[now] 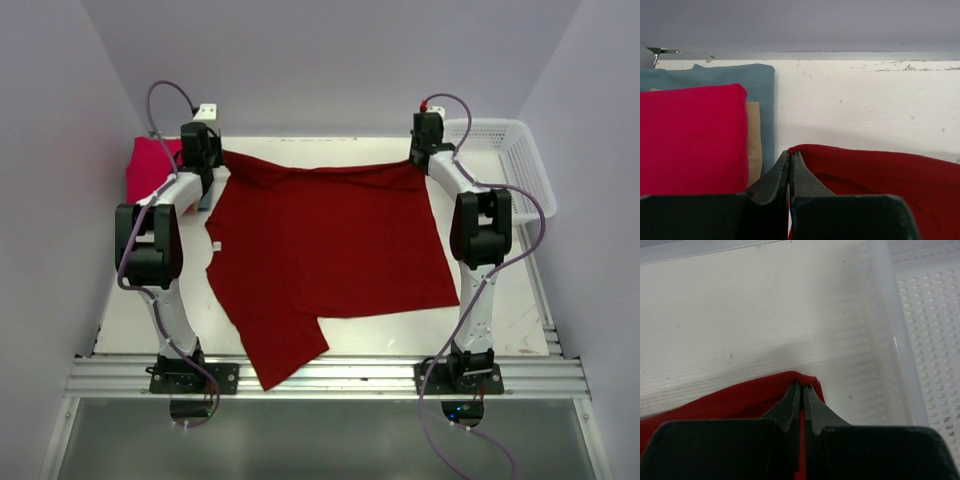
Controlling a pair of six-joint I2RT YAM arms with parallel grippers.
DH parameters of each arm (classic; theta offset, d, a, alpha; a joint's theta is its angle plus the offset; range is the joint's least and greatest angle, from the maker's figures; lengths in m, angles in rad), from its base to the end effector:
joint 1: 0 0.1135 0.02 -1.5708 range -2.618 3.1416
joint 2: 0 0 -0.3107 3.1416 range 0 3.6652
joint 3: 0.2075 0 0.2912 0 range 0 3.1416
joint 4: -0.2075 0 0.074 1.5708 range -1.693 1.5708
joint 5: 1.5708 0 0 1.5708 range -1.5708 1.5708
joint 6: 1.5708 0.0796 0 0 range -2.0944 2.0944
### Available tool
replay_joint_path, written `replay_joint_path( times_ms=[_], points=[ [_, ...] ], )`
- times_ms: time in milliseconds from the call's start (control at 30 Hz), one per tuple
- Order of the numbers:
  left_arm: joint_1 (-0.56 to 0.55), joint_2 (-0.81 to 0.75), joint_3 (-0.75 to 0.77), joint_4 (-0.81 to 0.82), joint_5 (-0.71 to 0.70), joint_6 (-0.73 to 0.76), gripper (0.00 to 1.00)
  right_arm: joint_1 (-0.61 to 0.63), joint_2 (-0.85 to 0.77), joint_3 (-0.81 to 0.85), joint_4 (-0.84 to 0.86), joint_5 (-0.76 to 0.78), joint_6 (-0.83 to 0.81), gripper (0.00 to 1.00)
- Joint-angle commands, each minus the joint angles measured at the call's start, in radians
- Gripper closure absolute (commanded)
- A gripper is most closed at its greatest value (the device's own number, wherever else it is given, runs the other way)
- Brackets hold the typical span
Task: Fold and stack the t-shirts
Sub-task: Flatten the tshirt out, then fold the tshirt
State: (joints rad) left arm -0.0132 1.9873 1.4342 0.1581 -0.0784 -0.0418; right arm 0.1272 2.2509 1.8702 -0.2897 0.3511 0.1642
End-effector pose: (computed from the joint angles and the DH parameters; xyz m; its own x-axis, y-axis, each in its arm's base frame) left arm 0.5613 -0.0012 0.2400 -0.3820 -0.0366 -0.9235 -0.0751 0.9971 -0.0085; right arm 0.6173 0.0513 0.2125 -0.5838 0.0801 -0.8080 0.2470 0.9655 -0.0827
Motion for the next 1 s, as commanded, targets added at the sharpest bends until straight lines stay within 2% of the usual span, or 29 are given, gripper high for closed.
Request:
replay_joint_path(
  times_ms=[0,233,400,600,667,767,967],
  points=[
    [0.012,-0.033,-0.004,0.046,0.002,-0.013,1.00,0.000,-0.042,-0.025,0.044,0.031,-0.012,1.00],
    [0.012,-0.159,-0.145,0.034,-0.020,-0.029,1.00,-0.003,-0.161,-0.201,0.109,0.045,-0.009,1.00],
    [0.012,-0.303,-0.236,0.018,-0.035,-0.038,1.00,-0.003,-0.231,-0.313,0.146,0.046,0.003,1.00],
    [0.012,-0.412,-0.232,-0.096,-0.032,-0.061,1.00,0.000,-0.249,-0.313,0.136,0.038,0.012,1.00],
    [0.012,-0.473,-0.279,-0.114,-0.005,-0.093,1.00,0.000,-0.254,-0.312,0.133,0.045,0.012,1.00],
    [0.009,-0.536,-0.438,-0.025,0.000,-0.125,1.00,-0.001,-0.257,-0.313,0.135,0.048,0.005,1.00],
    [0.004,-0.410,-0.448,-0.060,0.025,-0.173,1.00,-0.001,-0.244,-0.292,0.118,0.051,0.005,1.00]
  ],
)
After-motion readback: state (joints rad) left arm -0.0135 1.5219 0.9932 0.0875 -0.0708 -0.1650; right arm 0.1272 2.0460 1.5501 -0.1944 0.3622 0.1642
